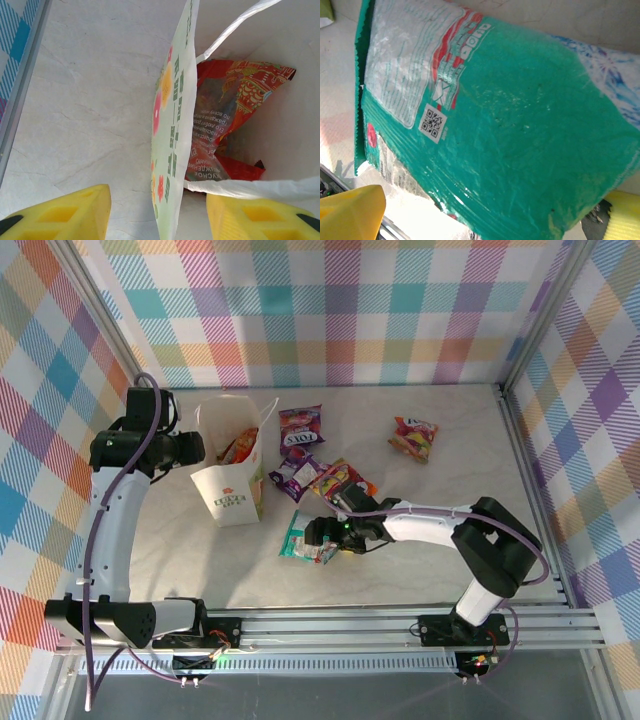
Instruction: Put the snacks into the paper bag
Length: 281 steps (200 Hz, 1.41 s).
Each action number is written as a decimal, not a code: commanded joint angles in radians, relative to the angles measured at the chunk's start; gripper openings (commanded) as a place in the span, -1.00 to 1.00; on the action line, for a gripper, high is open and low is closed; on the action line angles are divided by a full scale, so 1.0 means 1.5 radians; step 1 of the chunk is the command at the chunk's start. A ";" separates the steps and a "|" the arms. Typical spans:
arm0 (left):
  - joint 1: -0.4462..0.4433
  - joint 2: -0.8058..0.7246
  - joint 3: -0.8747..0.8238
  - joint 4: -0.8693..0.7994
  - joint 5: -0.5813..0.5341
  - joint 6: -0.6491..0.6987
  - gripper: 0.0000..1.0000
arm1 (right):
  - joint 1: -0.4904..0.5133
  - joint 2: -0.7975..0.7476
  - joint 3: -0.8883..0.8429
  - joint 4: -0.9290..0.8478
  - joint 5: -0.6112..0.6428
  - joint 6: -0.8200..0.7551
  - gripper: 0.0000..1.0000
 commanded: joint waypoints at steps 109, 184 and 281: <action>0.010 -0.020 -0.022 -0.007 -0.003 0.007 0.07 | 0.024 0.058 0.077 -0.039 0.070 0.022 0.36; 0.011 -0.025 -0.025 -0.007 -0.003 0.007 0.07 | 0.028 0.050 0.112 -0.140 0.106 -0.010 -0.16; 0.014 -0.028 -0.031 0.009 0.008 -0.015 0.07 | 0.028 0.011 0.158 -0.251 0.184 -0.089 -0.48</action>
